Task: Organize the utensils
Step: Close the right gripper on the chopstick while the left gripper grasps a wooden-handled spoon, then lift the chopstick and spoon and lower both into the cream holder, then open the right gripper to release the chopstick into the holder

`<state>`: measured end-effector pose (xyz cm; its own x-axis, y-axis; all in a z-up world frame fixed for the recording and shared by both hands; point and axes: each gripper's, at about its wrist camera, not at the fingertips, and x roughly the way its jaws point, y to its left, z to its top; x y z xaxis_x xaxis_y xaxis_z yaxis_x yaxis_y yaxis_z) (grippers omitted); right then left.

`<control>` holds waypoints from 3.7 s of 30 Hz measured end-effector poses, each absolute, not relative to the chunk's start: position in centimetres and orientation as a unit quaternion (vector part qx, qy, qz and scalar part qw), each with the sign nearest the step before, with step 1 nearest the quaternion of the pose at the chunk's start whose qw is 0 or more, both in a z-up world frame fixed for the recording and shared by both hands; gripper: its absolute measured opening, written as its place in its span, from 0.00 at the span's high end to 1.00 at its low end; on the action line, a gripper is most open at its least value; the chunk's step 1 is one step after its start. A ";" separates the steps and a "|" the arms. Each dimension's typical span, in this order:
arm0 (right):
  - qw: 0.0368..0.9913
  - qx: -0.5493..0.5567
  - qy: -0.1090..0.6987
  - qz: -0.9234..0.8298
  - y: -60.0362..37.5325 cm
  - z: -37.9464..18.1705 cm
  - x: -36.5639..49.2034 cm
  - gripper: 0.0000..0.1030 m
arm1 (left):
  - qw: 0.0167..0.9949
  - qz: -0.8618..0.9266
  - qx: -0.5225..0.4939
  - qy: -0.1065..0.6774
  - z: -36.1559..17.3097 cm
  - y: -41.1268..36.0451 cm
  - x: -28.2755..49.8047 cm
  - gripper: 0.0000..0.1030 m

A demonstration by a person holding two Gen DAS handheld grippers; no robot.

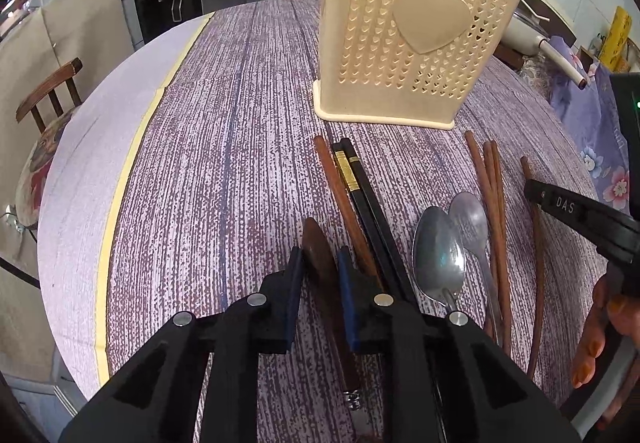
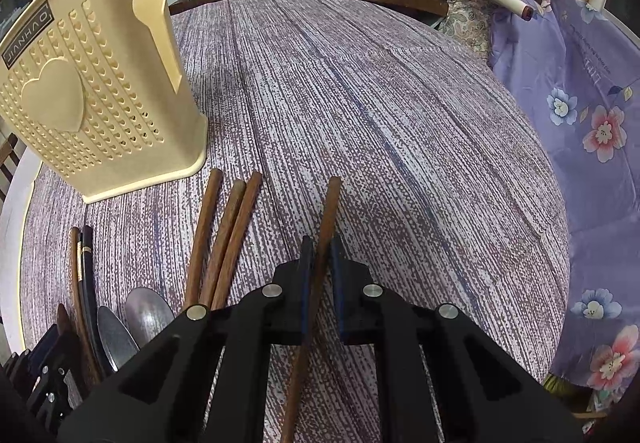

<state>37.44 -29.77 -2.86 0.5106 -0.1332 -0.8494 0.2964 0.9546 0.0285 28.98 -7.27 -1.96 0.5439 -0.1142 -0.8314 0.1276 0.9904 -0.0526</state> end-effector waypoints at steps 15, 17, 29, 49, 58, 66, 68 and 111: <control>0.878 0.157 0.448 -0.061 -31.9 -1.1 36.8 0.92 | 0.888 -0.076 -0.017 0.454 -0.6 -6.3 29.5 0.84; 0.884 0.163 0.436 -0.047 -32.0 -0.2 36.6 0.93 | 0.892 -0.080 -0.017 0.445 0.2 -6.2 29.4 0.84; 0.923 0.165 0.347 0.023 -32.7 8.0 32.6 0.92 | 0.920 -0.099 -0.035 0.379 6.5 -4.7 29.0 0.85; 0.945 0.117 0.300 0.059 -31.9 15.3 27.9 0.93 | 0.936 -0.101 -0.021 0.335 9.8 -4.2 27.6 0.85; 0.949 0.111 0.285 0.071 -31.2 17.9 28.7 0.93 | 0.942 -0.113 -0.021 0.314 12.9 -4.3 27.9 0.85; 0.963 0.115 0.234 0.068 -30.3 24.4 31.9 0.93 | 0.956 -0.128 -0.027 0.263 21.0 -5.1 30.0 0.85; 0.969 0.111 0.212 0.060 -29.8 26.4 32.8 0.93 | 0.960 -0.128 -0.031 0.247 23.2 -5.6 31.0 0.85; 0.963 0.103 0.247 0.023 -27.7 17.2 43.0 0.55 | 0.939 -0.128 -0.010 0.320 12.5 -9.5 38.5 0.64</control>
<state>43.04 -27.71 17.21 0.8764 0.0960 -0.4719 0.0058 0.9778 0.2096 38.53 -9.50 12.50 0.7621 -0.2464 -0.5987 0.2340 0.9671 -0.1001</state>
